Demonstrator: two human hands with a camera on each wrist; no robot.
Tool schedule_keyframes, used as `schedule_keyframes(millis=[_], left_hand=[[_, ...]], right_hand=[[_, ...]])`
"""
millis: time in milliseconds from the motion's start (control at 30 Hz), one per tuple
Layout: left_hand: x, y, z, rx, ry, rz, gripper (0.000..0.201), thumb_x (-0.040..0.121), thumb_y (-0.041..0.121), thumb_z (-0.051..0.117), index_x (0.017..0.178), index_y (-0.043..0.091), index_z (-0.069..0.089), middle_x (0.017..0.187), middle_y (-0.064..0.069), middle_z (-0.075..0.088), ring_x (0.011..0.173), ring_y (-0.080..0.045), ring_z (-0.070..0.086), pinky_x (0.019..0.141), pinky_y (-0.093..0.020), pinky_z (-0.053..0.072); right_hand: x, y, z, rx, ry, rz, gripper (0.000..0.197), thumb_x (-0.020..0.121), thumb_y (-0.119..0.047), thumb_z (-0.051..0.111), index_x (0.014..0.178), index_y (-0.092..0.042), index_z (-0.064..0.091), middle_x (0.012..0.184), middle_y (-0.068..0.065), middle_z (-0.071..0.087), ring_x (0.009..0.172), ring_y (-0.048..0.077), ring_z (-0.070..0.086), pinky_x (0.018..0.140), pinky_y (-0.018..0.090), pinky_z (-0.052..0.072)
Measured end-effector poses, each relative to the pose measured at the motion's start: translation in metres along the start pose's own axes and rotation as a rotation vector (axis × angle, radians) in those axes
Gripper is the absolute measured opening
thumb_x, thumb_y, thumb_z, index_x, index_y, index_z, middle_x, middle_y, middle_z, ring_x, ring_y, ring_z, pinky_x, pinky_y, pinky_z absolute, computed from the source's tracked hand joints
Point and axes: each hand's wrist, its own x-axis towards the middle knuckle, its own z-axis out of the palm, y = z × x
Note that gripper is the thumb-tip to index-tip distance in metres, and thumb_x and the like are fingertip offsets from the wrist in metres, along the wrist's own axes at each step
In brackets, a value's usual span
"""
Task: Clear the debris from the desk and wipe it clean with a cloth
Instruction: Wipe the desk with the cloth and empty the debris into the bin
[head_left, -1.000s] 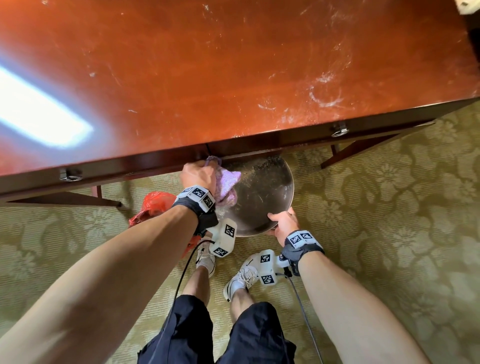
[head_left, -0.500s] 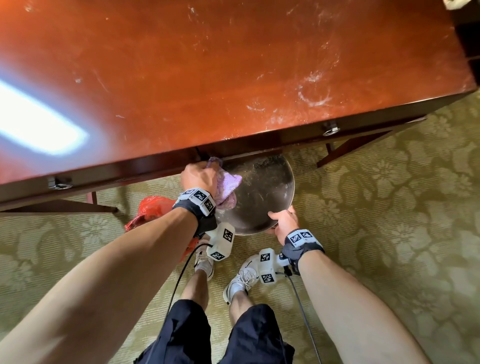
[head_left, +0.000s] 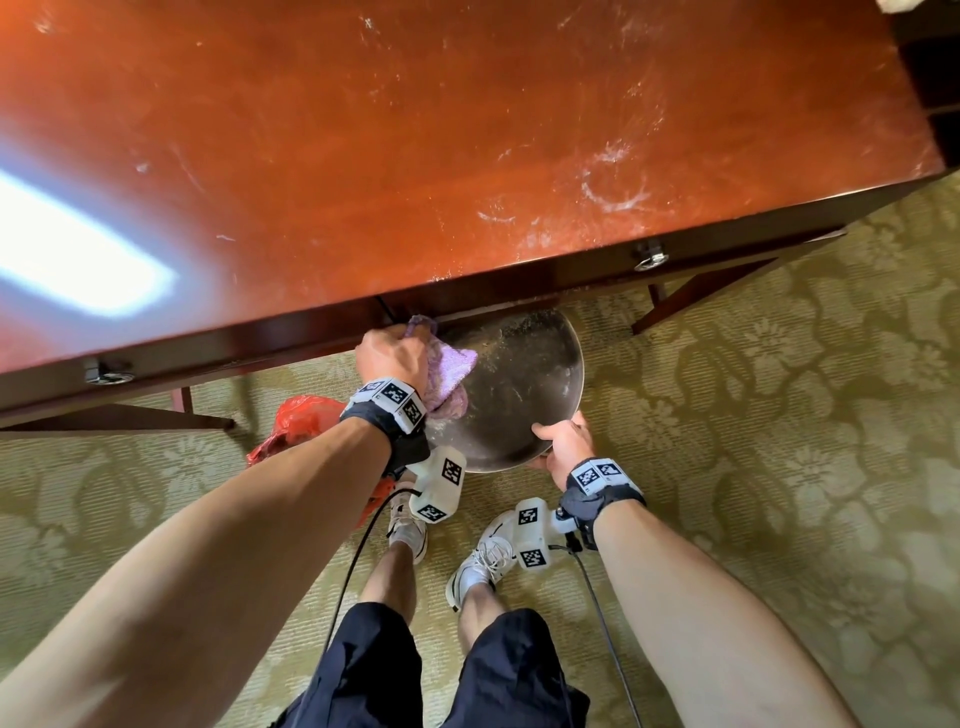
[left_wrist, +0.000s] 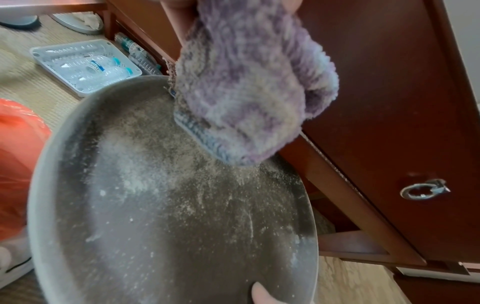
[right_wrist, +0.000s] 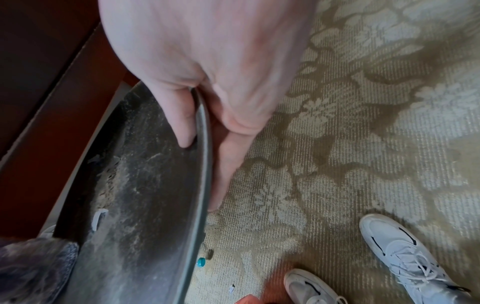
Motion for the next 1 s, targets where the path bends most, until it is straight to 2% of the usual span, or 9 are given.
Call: schedule_keyframes(millis=[133,267,400,467,567,667,833,933,1000], left_hand=[[0.002,-0.001,0.000,-0.001,-0.012,-0.024,0.021,0.086,0.024,0.069,0.088,0.004,0.076,0.071,-0.009,0.063,0.065,-0.025,0.054,0.062,-0.029,0.043],[0.000,0.002,0.002,0.030,-0.020,-0.008,0.024,0.086,0.027,0.068,0.080,0.005,0.075,0.063,-0.010,0.057,0.062,-0.026,0.049,0.058,-0.027,0.037],[0.000,0.007,0.003,0.047,-0.015,-0.053,0.020,0.089,0.023,0.067,0.074,0.009,0.065,0.074,-0.016,0.056,0.071,-0.027,0.050,0.066,-0.029,0.038],[-0.001,0.008,0.004,0.044,-0.011,-0.049,0.019,0.089,0.022,0.067,0.074,0.011,0.066,0.072,-0.015,0.056,0.068,-0.027,0.050,0.065,-0.028,0.038],[-0.004,0.008,0.011,0.035,-0.019,-0.009,0.024,0.086,0.027,0.069,0.077,0.006,0.074,0.070,-0.017,0.063,0.061,-0.027,0.049,0.060,-0.028,0.039],[-0.007,0.009,0.019,0.028,0.023,0.001,0.027,0.084,0.031,0.069,0.077,0.006,0.075,0.078,-0.024,0.068,0.067,-0.034,0.054,0.061,-0.031,0.039],[-0.006,0.010,0.022,0.033,0.024,0.022,0.024,0.085,0.028,0.068,0.077,0.006,0.075,0.076,-0.021,0.068,0.069,-0.036,0.059,0.064,-0.033,0.046],[-0.008,0.012,0.026,0.044,0.001,0.048,0.025,0.085,0.028,0.068,0.077,0.006,0.075,0.065,-0.016,0.063,0.063,-0.034,0.055,0.062,-0.037,0.048],[-0.010,0.012,0.027,0.057,-0.011,0.064,0.028,0.084,0.027,0.068,0.067,0.005,0.070,0.053,-0.009,0.052,0.057,-0.029,0.046,0.057,-0.037,0.043]], right_hand=[[0.002,-0.001,-0.001,0.007,0.002,0.006,0.069,0.087,0.014,0.053,0.144,-0.023,0.040,0.138,0.014,0.050,0.109,0.035,0.054,0.065,0.045,0.056],[0.004,-0.002,-0.003,0.006,-0.008,0.004,0.068,0.087,0.014,0.052,0.143,-0.023,0.041,0.134,0.013,0.052,0.108,0.035,0.054,0.063,0.044,0.056],[0.005,-0.001,-0.004,0.025,0.014,-0.006,0.065,0.086,0.016,0.052,0.139,-0.022,0.045,0.130,0.013,0.055,0.104,0.036,0.056,0.057,0.043,0.055],[0.006,-0.003,-0.004,0.021,0.016,-0.007,0.066,0.086,0.016,0.053,0.139,-0.023,0.045,0.128,0.012,0.056,0.103,0.036,0.056,0.055,0.042,0.055],[0.007,-0.006,-0.006,0.005,0.016,-0.007,0.064,0.087,0.015,0.053,0.138,-0.023,0.046,0.125,0.011,0.056,0.104,0.035,0.056,0.053,0.040,0.054],[0.008,-0.010,-0.005,-0.008,0.015,-0.003,0.061,0.087,0.015,0.053,0.136,-0.022,0.048,0.122,0.010,0.057,0.105,0.034,0.055,0.057,0.042,0.055],[0.009,-0.014,-0.003,-0.017,0.008,-0.014,0.061,0.087,0.015,0.053,0.136,-0.022,0.047,0.120,0.009,0.056,0.103,0.033,0.055,0.067,0.049,0.056],[0.008,-0.016,-0.002,-0.032,0.004,-0.015,0.059,0.087,0.016,0.052,0.133,-0.020,0.048,0.123,0.011,0.056,0.105,0.033,0.054,0.075,0.052,0.055],[0.007,-0.017,-0.002,-0.034,0.002,-0.009,0.060,0.087,0.016,0.052,0.136,-0.018,0.046,0.125,0.012,0.055,0.106,0.034,0.054,0.071,0.050,0.054]])
